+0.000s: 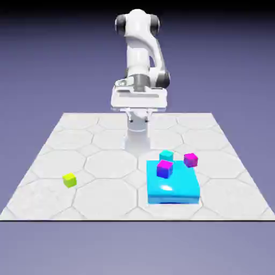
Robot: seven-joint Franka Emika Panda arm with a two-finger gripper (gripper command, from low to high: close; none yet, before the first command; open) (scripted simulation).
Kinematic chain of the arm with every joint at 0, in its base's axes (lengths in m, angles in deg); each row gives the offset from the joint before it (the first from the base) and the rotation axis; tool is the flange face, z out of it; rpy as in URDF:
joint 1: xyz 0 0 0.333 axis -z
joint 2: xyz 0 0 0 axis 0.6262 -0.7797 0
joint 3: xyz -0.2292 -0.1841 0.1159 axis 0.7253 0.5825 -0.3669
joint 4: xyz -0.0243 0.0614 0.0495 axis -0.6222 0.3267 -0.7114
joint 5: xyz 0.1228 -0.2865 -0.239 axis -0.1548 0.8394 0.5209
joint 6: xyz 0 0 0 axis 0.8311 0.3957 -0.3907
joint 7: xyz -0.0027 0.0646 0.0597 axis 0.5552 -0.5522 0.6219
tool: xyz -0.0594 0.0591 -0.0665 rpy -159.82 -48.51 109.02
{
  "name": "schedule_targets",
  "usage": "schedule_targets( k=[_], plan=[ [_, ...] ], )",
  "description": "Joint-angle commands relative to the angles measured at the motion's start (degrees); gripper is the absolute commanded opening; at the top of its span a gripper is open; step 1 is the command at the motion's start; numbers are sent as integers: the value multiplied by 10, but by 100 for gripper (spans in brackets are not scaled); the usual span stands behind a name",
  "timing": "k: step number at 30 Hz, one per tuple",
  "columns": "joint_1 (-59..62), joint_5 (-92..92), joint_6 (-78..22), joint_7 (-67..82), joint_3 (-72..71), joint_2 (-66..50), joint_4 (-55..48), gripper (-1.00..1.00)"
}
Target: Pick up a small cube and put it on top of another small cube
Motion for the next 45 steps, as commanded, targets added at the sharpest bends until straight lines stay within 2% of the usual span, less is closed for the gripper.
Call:
schedule_targets(
  k=[1, 25, 32, 33, 40, 45],
  plan=[
    [11, 7, -7, 25, 5, -18, -6, 0],
    [279, 171, -175, 607, 125, -432, -147, 0],
    [289, 180, -76, 593, 128, -554, -170, 0],
    [289, 180, -76, 593, 128, -554, -170, -100],
    [276, 171, -176, 606, 125, -430, -146, -100],
    [173, 156, -225, 583, 97, -348, -107, -100]
  ],
)
